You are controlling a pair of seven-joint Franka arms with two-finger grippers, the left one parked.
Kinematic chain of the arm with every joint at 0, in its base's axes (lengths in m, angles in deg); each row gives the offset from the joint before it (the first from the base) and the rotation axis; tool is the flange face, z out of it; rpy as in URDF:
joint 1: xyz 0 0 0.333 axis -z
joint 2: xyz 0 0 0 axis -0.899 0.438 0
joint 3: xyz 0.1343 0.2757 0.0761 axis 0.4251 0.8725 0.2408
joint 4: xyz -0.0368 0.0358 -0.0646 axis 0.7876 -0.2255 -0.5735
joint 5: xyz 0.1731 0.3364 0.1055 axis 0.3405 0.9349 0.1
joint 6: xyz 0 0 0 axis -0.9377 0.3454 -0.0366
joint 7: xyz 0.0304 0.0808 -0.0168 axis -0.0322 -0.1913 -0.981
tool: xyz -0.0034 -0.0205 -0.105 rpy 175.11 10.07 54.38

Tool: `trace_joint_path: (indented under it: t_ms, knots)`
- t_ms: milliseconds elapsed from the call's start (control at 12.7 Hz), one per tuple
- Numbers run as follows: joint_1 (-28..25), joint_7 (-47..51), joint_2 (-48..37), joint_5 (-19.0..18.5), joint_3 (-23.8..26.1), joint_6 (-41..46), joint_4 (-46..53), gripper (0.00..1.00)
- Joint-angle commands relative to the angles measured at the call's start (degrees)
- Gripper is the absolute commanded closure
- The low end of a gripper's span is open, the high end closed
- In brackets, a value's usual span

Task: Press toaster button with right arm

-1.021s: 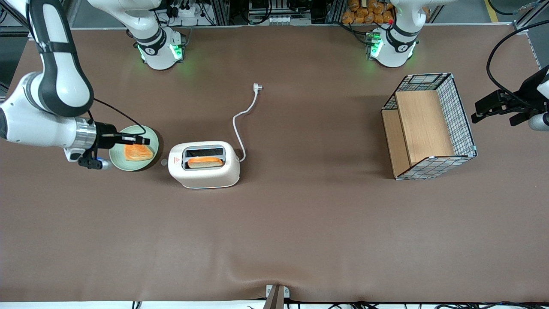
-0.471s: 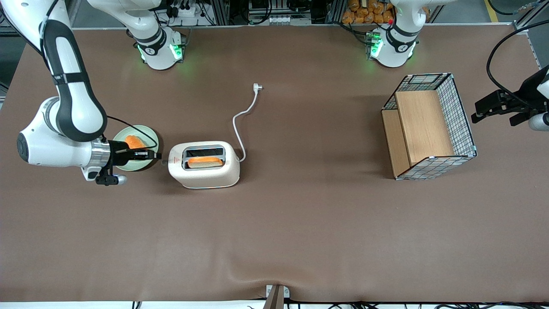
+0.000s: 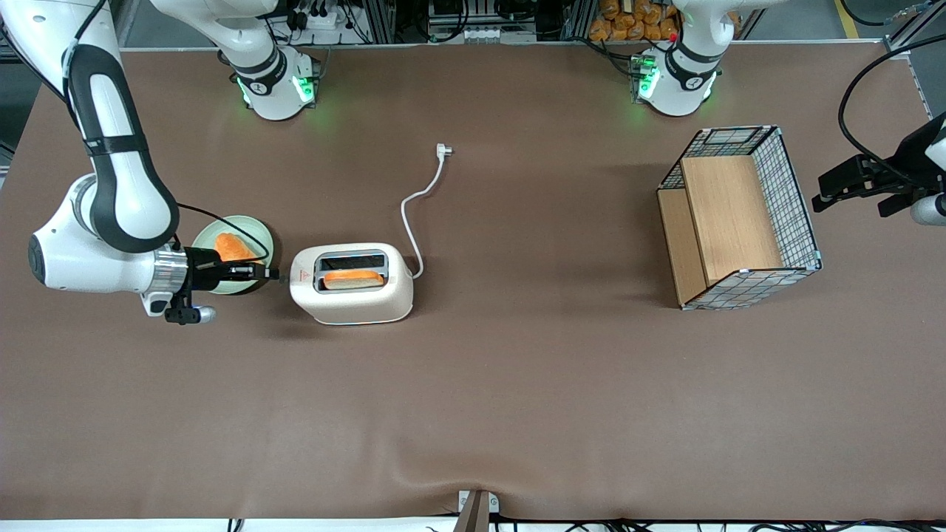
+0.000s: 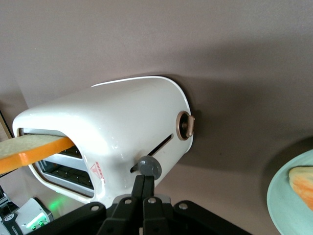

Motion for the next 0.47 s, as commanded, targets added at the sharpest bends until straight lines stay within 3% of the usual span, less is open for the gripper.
trace_joint_path:
  t_ms: [0,393]
  knots:
    - [0.5,-1.7,1.8,1.6,0.2,-0.9,1.0,1.00]
    - [0.2,-1.7,2.5,1.6,0.2,-1.9,1.2,1.00]
